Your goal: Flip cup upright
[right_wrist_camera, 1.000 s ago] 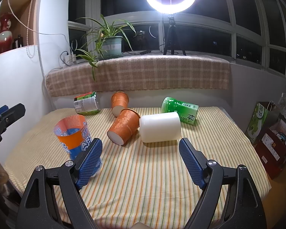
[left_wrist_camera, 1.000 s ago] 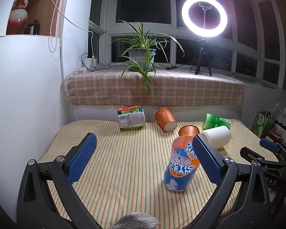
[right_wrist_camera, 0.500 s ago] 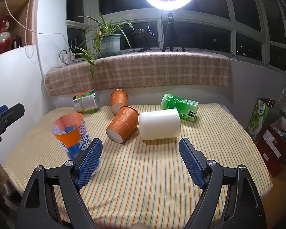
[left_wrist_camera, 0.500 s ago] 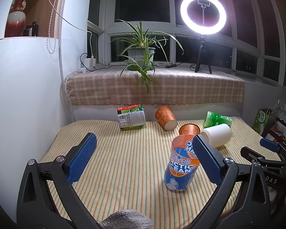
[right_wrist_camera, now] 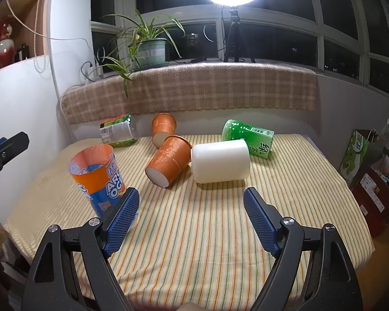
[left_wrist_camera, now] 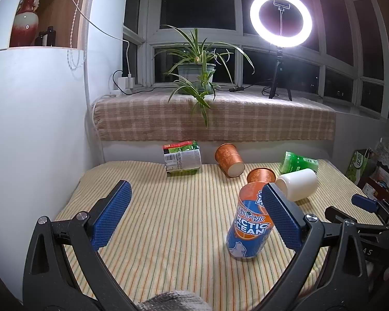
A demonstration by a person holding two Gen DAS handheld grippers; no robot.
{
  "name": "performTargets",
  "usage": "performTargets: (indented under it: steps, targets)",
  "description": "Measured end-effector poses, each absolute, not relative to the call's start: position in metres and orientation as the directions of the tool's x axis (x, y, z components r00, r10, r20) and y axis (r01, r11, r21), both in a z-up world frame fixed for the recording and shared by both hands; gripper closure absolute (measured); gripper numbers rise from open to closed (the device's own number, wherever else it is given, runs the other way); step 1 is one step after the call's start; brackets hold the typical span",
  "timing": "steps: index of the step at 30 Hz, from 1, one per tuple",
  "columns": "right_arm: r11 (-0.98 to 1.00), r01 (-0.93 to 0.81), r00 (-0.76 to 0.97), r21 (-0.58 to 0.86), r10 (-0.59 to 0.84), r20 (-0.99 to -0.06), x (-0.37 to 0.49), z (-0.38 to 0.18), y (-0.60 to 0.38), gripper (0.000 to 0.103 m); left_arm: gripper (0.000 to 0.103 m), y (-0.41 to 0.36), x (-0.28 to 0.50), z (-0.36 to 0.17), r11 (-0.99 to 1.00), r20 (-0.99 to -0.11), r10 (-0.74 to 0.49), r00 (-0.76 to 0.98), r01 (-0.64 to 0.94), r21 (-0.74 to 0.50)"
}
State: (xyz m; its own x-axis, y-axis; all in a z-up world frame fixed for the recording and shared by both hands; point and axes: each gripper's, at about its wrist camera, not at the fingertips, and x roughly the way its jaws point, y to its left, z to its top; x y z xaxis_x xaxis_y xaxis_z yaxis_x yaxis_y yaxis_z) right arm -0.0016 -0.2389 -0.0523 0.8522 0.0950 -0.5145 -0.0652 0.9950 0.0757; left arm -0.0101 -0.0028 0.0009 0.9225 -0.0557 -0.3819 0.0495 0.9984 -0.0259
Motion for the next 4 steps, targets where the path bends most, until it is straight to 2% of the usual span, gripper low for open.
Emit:
performTargets:
  steps: [4]
  targets:
    - [0.995, -0.067, 0.849, 0.076, 0.097, -0.519, -0.0007, -0.0537, -0.2374, 0.020, 0.001, -0.0021, -0.0093, 0.0012, 0.998, -0.383, -0.055, 0.922, 0.048, -0.026]
